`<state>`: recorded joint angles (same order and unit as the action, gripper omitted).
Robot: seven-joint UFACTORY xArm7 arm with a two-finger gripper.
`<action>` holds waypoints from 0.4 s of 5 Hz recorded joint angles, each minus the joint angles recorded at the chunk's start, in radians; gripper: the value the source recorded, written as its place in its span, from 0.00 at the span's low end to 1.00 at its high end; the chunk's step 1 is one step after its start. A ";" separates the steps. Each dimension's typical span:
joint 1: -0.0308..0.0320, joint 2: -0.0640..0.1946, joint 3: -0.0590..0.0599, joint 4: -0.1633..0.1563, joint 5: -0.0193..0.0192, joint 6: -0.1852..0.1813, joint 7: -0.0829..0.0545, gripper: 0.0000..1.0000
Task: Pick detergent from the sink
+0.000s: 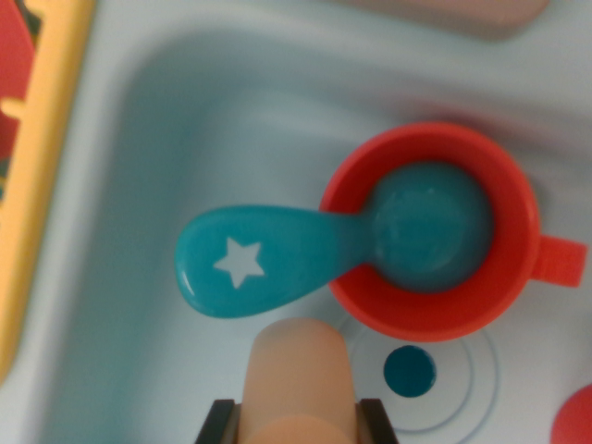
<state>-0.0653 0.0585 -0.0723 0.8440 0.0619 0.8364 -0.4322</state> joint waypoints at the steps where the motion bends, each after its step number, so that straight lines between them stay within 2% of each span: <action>1: 0.0000 -0.009 0.000 0.020 -0.0014 0.029 0.002 1.00; 2: 0.0000 -0.009 0.000 0.020 -0.0014 0.029 0.002 1.00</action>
<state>-0.0653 0.0495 -0.0724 0.8644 0.0605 0.8657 -0.4303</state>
